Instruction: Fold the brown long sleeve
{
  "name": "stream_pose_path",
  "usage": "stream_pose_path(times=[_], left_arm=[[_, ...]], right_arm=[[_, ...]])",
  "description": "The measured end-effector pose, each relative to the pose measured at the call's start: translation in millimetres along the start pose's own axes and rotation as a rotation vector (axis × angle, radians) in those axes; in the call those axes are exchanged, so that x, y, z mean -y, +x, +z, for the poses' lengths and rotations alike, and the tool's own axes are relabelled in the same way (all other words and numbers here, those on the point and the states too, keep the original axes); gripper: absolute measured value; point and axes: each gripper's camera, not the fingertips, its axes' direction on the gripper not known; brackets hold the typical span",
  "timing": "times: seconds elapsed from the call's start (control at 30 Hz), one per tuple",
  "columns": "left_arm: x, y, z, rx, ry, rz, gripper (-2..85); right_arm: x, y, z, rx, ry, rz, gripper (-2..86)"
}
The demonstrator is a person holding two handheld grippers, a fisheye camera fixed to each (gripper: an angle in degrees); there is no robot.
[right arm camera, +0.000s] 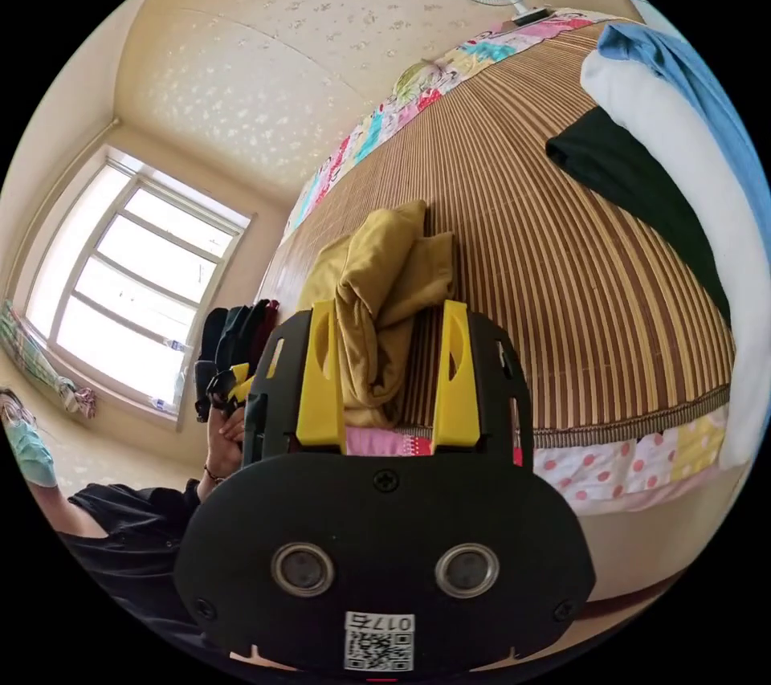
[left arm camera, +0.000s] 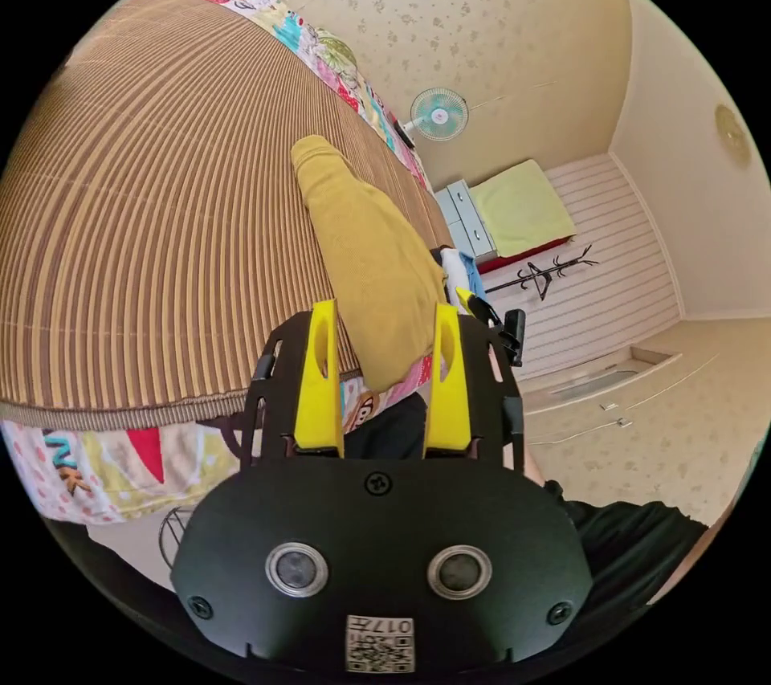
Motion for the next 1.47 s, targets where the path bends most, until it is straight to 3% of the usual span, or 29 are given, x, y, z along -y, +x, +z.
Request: stream_pose_path(times=[0.1,0.23,0.27,0.4,0.6,0.8,0.93,1.07,1.2,1.3,1.37,1.47], left_arm=[[31.8,-14.6,35.4,-0.005,-0.065,-0.075,17.8],[58.5,-32.1,85.4,-0.081,-0.226,-0.164,15.2],[64.3,-30.9,87.4,-0.069,-0.248,-0.172,14.6],[76.4,-4.3,60.2,0.059,-0.232,-0.089,12.4],[84.7,59.6,-94.8,0.224,-0.004,0.076,11.3],[69.8,85.7,-331.2,0.363,0.277,0.133,11.6],[62.8,37.5,-465.0,0.517,0.339,-0.053,12.9],[-19.9,5.7,-541.4,0.567,0.633,-0.167,12.0],[-45.7,-4.3,-506.3,0.567,0.626,-0.121,12.1],[-24.7,-21.9,-428.8,0.591,0.455,-0.062,11.9],[-10.6,-48.9,-363.7,0.764,0.284,-0.12,11.4],[-53.2,-35.6,-352.6,0.791,0.51,-0.165,10.5]], right_arm=[[8.9,19.6,24.4,0.048,-0.147,0.047,20.2],[6.9,16.6,29.9,0.023,-0.173,0.037,17.5],[5.7,16.5,44.1,0.086,-0.255,0.053,16.0],[-6.2,-5.9,53.5,0.1,-0.245,0.044,12.7],[-9.3,-123.4,85.1,0.22,-0.231,-0.174,10.9],[-25.0,-282.4,148.0,0.46,-0.155,-0.316,11.2],[-53.8,-354.3,210.5,0.494,-0.108,-0.298,12.5],[-112.8,-379.3,296.3,0.385,-0.363,-0.327,12.8],[-161.6,-346.1,273.7,0.382,-0.323,-0.38,11.8],[-172.4,-321.1,239.6,0.219,-0.358,-0.471,11.5],[-175.3,-299.8,209.3,0.114,-0.367,-0.529,11.5],[-177.2,-245.9,137.3,-0.101,-0.328,-0.522,11.2]])
